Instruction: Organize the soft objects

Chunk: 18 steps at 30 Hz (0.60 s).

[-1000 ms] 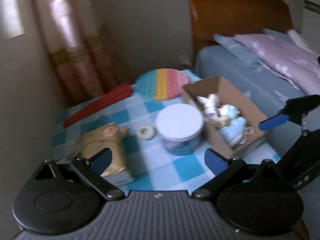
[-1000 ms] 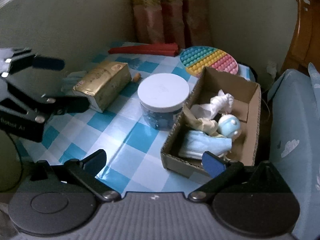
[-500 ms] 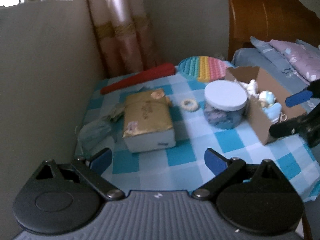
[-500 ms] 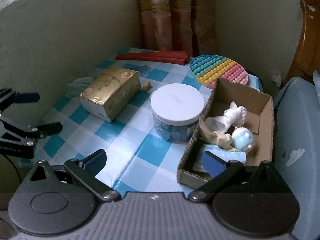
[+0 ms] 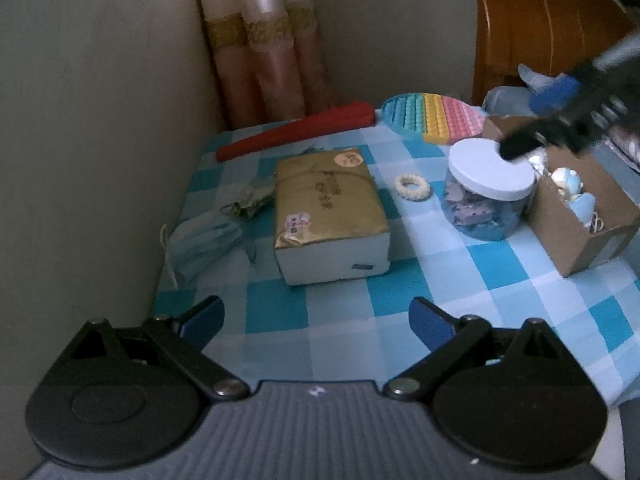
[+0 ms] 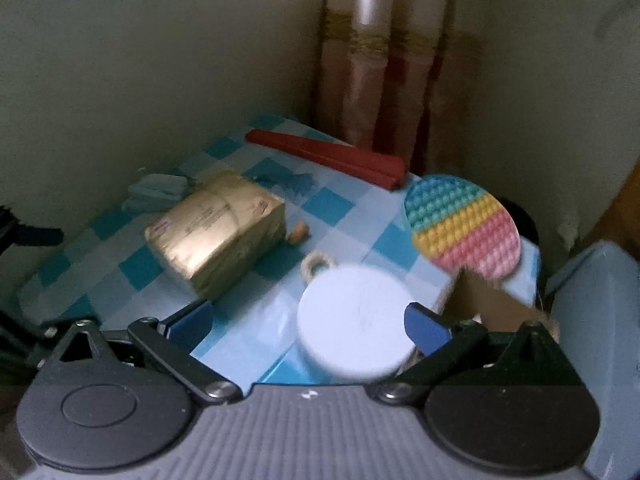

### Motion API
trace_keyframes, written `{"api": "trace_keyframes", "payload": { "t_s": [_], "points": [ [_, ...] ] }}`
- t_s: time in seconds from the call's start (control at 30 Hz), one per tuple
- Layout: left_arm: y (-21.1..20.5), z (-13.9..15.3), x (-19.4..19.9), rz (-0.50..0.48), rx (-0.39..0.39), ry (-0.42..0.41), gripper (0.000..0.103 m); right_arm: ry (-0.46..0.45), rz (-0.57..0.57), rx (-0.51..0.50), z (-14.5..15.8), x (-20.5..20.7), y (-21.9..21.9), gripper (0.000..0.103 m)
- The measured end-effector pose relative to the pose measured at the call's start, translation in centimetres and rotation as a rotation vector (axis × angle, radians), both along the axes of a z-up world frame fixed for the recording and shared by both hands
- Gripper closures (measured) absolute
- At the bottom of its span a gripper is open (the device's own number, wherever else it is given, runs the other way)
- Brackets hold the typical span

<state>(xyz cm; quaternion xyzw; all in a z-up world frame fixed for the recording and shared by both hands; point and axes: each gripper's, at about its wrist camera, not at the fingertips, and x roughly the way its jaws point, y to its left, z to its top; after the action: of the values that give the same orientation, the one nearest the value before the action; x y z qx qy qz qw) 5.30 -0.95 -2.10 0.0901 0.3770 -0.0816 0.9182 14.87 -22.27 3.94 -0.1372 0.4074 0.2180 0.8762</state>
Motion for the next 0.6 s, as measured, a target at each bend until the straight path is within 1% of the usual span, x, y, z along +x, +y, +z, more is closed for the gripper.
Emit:
{"api": "trace_keyframes", "payload": {
  "t_s": [0.13,0.3,0.4,0.43,0.5,0.57,0.6],
  "points": [
    [0.4,-0.7,0.6,0.012,-0.008,0.018,0.005,0.034,0.056,-0.072,-0.9,5.1,1.3,0.001],
    [0.5,-1.6,1.5,0.007,-0.018,0.041,0.005,0.115,0.143,-0.124,-2.7,10.9,2.9,0.003],
    [0.4,-2.1,2.0,0.007,-0.012,0.05,0.005,0.198,0.185,-0.149,-4.5,13.6,3.9,0.009],
    [0.5,-2.2,2.2,0.007,-0.01,0.053,0.005,0.233,0.183,-0.151,-5.2,14.5,4.1,0.013],
    [0.5,-2.5,2.4,0.006,-0.009,0.057,0.005,0.311,0.17,-0.142,-6.7,16.2,4.4,0.016],
    [0.7,-2.7,2.7,0.008,-0.012,0.062,0.005,0.349,0.155,-0.139,-7.8,17.0,4.5,0.02],
    [0.8,-2.8,2.8,0.008,-0.013,0.064,0.005,0.369,0.153,-0.135,-8.2,17.2,4.6,0.024]
  ]
}}
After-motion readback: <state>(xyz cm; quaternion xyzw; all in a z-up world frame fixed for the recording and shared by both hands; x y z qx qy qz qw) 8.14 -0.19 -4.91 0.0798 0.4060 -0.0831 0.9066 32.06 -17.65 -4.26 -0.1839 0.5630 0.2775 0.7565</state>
